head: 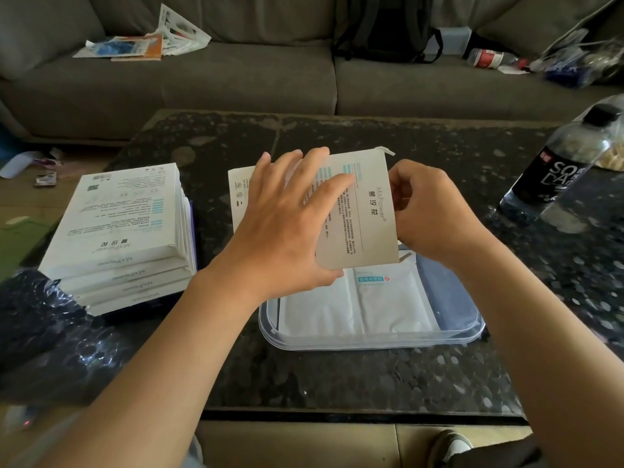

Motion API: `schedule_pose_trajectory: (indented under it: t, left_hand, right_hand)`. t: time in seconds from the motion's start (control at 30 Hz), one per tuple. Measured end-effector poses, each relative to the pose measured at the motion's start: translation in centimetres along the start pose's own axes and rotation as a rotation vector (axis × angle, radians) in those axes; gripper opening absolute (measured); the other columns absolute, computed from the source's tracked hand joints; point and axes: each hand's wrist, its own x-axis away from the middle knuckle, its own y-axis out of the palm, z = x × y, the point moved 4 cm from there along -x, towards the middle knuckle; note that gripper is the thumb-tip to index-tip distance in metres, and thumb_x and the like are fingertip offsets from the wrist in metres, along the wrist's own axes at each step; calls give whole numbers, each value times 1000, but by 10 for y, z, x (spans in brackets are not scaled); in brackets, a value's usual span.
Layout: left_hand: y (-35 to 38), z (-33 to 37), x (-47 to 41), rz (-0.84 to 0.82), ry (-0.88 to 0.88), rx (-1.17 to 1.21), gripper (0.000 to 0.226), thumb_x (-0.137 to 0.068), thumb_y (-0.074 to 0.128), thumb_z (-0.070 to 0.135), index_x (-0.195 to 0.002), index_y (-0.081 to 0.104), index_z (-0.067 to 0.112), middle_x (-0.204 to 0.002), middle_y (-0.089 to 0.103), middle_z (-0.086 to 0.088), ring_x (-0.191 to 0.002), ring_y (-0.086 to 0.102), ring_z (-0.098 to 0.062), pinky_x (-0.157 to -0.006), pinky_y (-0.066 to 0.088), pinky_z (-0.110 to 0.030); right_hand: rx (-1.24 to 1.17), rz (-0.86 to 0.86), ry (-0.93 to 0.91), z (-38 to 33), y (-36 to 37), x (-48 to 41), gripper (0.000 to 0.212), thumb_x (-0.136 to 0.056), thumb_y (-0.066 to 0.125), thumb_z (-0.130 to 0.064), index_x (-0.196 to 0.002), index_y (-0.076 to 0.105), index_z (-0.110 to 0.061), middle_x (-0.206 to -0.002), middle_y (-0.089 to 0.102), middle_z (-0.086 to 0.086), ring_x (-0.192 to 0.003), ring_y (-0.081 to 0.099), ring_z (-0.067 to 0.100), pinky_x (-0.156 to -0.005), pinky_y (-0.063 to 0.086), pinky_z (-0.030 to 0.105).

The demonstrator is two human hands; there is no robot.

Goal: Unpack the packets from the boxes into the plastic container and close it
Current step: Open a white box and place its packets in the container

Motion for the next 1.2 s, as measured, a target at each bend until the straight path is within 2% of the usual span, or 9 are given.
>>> schedule_pose_trajectory:
  t: [0.27, 0.43, 0.63, 0.77, 0.83, 0.93, 1.0, 1.1, 1.2]
  left_hand:
    - [-2, -12, 1, -13, -26, -29, 107, -56, 84, 60, -147, 43, 23, -160, 35, -13, -147, 31, -40, -124, 11, -65]
    - [-3, -21, 3, -56, -61, -41, 110, -56, 90, 57, -149, 39, 27, -162, 30, -10, -149, 25, -37, -125, 6, -63]
    - [-2, -26, 4, -77, -100, -19, 106, -57, 84, 59, -148, 37, 31, -161, 30, -7, -149, 26, -36, -124, 6, -63]
    - [0, -29, 4, -101, -129, -30, 106, -56, 83, 59, -148, 37, 33, -161, 28, -6, -149, 25, -36, -125, 7, -65]
    - [1, -30, 5, -117, -139, -37, 107, -56, 82, 59, -149, 37, 33, -162, 27, -6, -150, 24, -37, -125, 5, -64]
    - [1, -30, 4, -135, -158, -41, 106, -56, 79, 60, -149, 36, 33, -162, 25, -5, -150, 21, -36, -125, 2, -63]
    - [0, -30, 4, -138, -168, -46, 106, -57, 78, 60, -150, 36, 33, -162, 25, -5, -151, 20, -36, -125, 1, -62]
    - [-1, -31, 5, -147, -174, -61, 107, -58, 84, 58, -150, 36, 32, -163, 24, -6, -151, 20, -37, -124, 1, -61]
    - [-1, -30, 5, -141, -177, -74, 106, -57, 80, 60, -150, 37, 32, -162, 25, -6, -151, 22, -37, -124, 0, -59]
  right_hand:
    - [-216, -15, 53, 3, -6, 3, 10, -88, 74, -27, -93, 67, -23, -98, 73, -12, -83, 73, 8, -67, 61, 22]
    - [-380, 45, 163, 11, -19, 2, 7, -95, 67, -18, -101, 66, -20, -97, 73, -10, -86, 73, 12, -64, 62, 26]
    - [-604, 132, 149, 9, -56, 9, 47, -94, 63, -2, -129, 54, -32, -93, 76, 3, -86, 76, 17, -63, 63, 35]
    - [-566, 160, 61, 6, -81, 14, 29, -97, 57, 0, -93, 76, -20, -100, 76, 3, -96, 74, 23, -75, 64, 42]
    - [-680, 94, 87, 6, -87, 16, 46, -95, 42, 8, -75, 78, -13, -102, 77, 5, -100, 73, 26, -74, 62, 39]
    - [-804, -67, 46, 3, -89, 21, 64, -81, 25, 26, -80, 80, -8, -106, 76, 13, -105, 72, 29, -75, 64, 39]
    - [-738, -115, -22, 3, -89, 24, 59, -87, 32, 30, -90, 77, -9, -107, 76, 13, -106, 72, 27, -78, 62, 37]
    - [-570, -110, -172, -1, -89, 25, 7, -86, 72, -19, -90, 76, -21, -107, 76, 8, -107, 71, 26, -82, 61, 32]
    - [-327, 22, -233, 6, -91, 22, 38, -62, 78, -69, -85, 75, -39, -107, 74, -2, -109, 69, 19, -92, 57, 36]
